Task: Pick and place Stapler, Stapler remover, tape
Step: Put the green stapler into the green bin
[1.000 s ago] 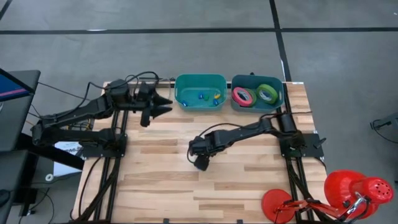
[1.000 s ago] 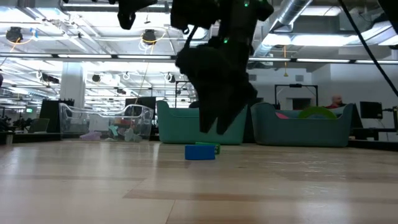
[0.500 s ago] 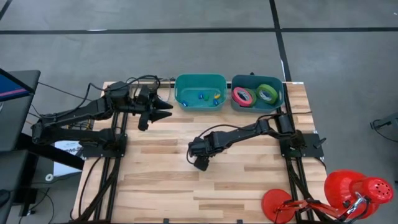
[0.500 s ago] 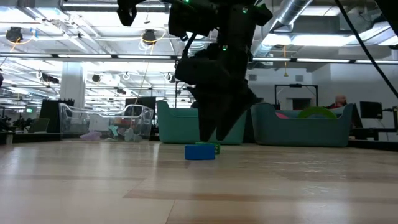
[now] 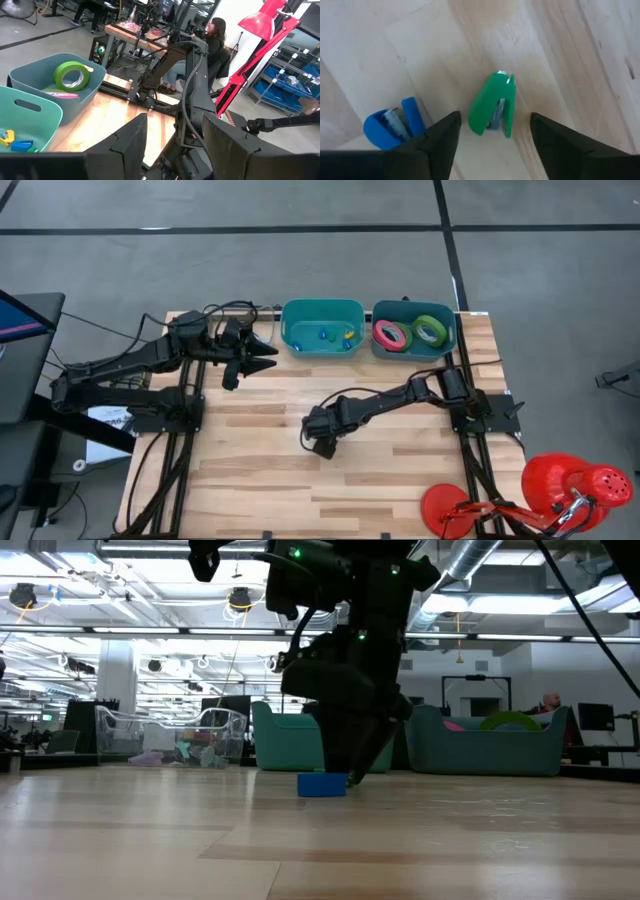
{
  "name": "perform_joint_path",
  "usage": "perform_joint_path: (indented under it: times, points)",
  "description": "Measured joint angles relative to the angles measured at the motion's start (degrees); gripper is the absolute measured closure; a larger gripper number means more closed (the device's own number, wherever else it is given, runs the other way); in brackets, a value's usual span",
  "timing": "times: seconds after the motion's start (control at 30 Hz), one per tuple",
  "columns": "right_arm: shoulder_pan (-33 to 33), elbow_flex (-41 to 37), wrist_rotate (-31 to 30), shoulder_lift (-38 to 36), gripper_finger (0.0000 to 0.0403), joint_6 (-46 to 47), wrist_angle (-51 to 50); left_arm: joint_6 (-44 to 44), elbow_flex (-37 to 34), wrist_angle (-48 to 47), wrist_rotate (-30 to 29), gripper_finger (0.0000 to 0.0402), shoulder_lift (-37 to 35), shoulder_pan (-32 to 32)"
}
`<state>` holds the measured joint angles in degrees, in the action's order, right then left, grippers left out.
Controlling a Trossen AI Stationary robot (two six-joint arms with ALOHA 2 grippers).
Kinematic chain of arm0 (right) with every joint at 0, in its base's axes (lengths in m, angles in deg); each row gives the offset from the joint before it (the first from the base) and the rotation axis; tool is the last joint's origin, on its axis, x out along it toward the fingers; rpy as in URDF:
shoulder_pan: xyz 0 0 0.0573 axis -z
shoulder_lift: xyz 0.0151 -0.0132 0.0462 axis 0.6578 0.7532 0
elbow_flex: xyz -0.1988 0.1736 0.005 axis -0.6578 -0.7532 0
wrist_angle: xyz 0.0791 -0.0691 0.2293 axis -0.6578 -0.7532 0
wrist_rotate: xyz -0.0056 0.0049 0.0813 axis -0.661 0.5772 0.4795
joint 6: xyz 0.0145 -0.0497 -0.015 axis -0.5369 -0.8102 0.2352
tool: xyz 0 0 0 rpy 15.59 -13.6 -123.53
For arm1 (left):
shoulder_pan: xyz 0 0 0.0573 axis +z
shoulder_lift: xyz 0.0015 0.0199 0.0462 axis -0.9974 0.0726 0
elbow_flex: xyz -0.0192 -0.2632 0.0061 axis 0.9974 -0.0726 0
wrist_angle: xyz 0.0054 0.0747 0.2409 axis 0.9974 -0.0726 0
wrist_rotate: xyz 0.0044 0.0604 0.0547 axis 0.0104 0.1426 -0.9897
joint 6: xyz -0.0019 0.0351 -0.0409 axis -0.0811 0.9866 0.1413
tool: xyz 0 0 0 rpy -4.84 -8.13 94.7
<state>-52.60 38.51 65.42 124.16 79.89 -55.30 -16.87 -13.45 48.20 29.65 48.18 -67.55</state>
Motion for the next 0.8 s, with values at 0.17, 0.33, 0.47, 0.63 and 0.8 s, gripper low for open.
perform_joint_path:
  times: [0.17, 0.33, 0.47, 0.63, 0.8]
  points:
    - [-0.11, -0.09, 0.06, -0.26, 0.0226, 0.42, -0.26, 0.0, 0.0, 0.01, 0.0, 0.0221, 0.0, 0.0]
    - [-0.15, -0.09, 0.31, -0.28, 0.0286, 0.42, -0.23, 0.02, 0.0, -0.02, 0.0, 0.0221, 0.0, 0.0]
    - [-0.17, -0.09, 0.17, -0.34, 0.0321, 0.42, -0.06, 0.01, 0.0, -0.01, 0.0, 0.0221, 0.0, 0.0]
    - [-0.15, 1.37, 0.12, -0.36, 0.0351, -0.19, -0.86, 0.02, 0.0, 0.01, 0.0, 0.0221, 0.0, 0.0]
    - [-0.11, 5.37, 0.06, -0.38, 0.0382, -2.68, -3.08, 0.0, 0.0, 0.01, 0.0, 0.0221, 0.0, 0.0]
